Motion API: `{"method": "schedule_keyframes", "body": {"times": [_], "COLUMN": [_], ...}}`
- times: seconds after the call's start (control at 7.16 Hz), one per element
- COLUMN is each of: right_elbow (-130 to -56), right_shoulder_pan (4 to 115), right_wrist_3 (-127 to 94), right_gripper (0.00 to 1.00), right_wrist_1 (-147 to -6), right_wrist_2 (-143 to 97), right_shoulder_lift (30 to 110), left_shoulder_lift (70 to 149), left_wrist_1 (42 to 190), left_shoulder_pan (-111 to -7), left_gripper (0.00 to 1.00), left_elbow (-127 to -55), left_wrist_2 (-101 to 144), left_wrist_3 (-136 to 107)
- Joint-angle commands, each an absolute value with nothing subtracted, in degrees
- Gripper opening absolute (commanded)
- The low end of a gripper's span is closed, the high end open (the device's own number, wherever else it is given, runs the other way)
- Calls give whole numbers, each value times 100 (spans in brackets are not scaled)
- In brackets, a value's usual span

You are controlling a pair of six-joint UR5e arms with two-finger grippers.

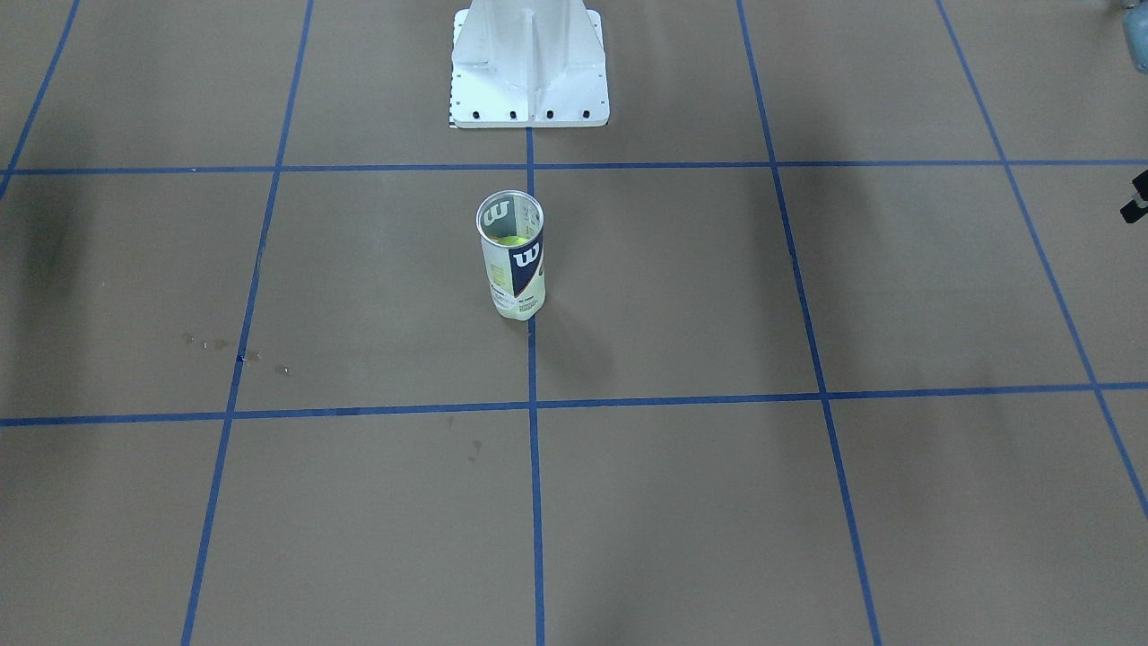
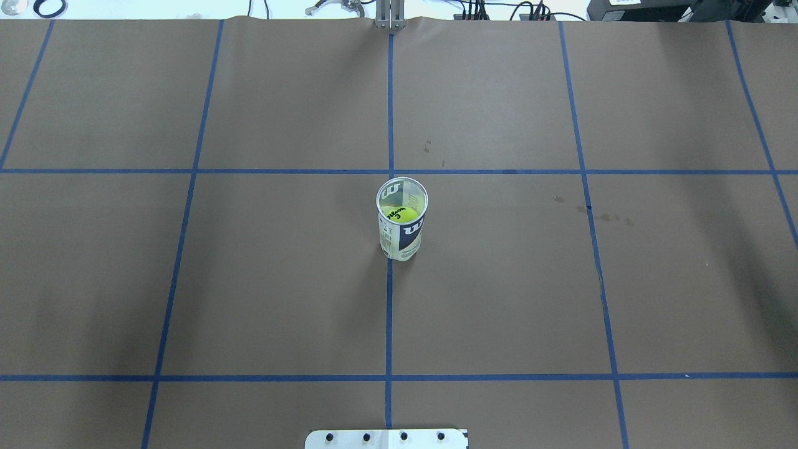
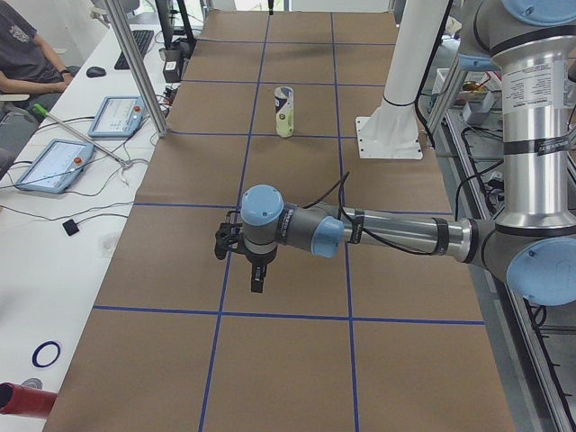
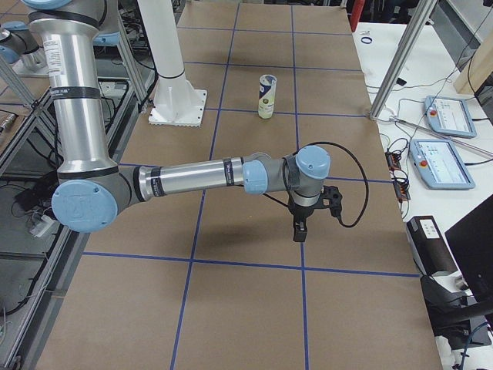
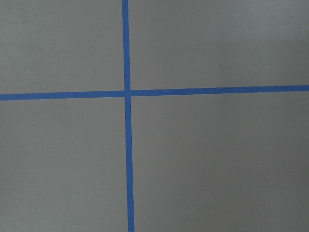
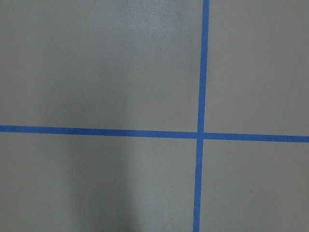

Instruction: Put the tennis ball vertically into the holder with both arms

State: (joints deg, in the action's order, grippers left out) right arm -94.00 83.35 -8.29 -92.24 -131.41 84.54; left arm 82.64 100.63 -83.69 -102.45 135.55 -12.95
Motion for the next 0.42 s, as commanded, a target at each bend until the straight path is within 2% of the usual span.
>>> {"method": "schedule_keyframes", "body": {"times": [0.0, 0.28], "right_elbow": [-9361, -9378], "right_shoulder_pan": [8332, 8332], "right_wrist_3": [-861, -861], "right_gripper": [100, 100], "right_wrist_1": [-9220, -9211], "right_wrist_2": [-13148, -13192], "right_shoulder_lift": [8464, 8525], "left_shoulder_lift": [8236, 8235], "left_wrist_1": [10063, 10063], "left_shoulder_pan": [-8367, -8367], "left_gripper": [100, 100], "left_elbow": [-10283, -10266], "left_wrist_2": [13544, 13544], "left_wrist_3": [-1292, -1292]}}
